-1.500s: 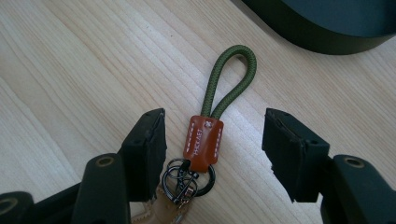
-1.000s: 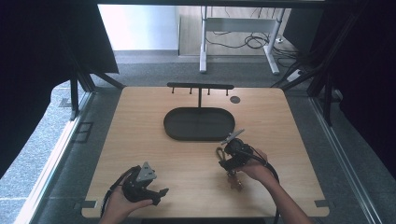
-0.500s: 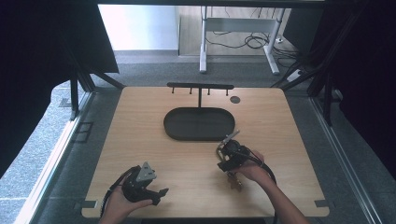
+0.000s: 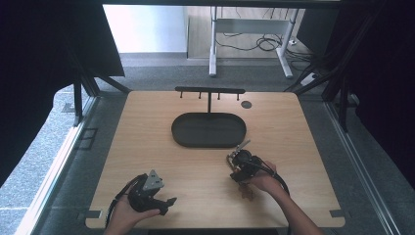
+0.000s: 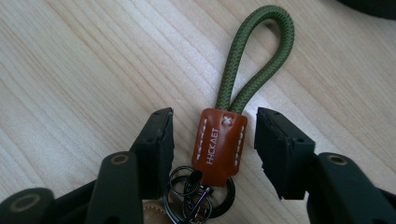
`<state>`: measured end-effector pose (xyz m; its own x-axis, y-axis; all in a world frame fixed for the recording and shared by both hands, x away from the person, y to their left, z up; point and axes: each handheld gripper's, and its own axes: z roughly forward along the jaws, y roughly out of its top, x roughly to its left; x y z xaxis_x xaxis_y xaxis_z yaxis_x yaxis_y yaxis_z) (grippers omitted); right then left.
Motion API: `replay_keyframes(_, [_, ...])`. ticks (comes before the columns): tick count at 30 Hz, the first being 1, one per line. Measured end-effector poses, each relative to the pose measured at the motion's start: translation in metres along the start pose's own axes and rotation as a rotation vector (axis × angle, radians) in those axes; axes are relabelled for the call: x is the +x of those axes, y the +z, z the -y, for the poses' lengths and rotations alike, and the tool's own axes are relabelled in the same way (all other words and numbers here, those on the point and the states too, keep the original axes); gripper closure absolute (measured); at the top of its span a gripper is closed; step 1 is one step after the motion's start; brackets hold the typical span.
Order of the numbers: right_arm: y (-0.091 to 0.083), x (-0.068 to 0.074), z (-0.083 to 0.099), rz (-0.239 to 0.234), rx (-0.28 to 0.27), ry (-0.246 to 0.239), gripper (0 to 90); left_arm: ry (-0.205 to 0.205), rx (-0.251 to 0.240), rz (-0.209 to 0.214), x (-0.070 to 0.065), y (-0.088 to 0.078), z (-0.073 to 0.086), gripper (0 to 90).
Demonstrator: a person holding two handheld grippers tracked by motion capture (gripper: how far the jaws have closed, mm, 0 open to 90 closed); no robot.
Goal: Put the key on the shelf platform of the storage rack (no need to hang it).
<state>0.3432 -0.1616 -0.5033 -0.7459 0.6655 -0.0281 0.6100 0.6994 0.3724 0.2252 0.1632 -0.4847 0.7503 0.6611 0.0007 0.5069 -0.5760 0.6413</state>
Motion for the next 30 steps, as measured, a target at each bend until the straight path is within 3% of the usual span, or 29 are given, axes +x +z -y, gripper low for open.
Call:
replay_keyframes(18, [0.0021,-0.0017,-0.0002,-0.018,0.027,0.009,65.0,-0.003,-0.005,-0.002,0.0002,0.0005,0.0000,19.1])
replay_keyframes(30, [-0.0011,0.0009,-0.0028,-0.030,0.028,-0.005,66.6,-0.003,-0.005,0.000,0.0009,0.0004,0.0003,19.1])
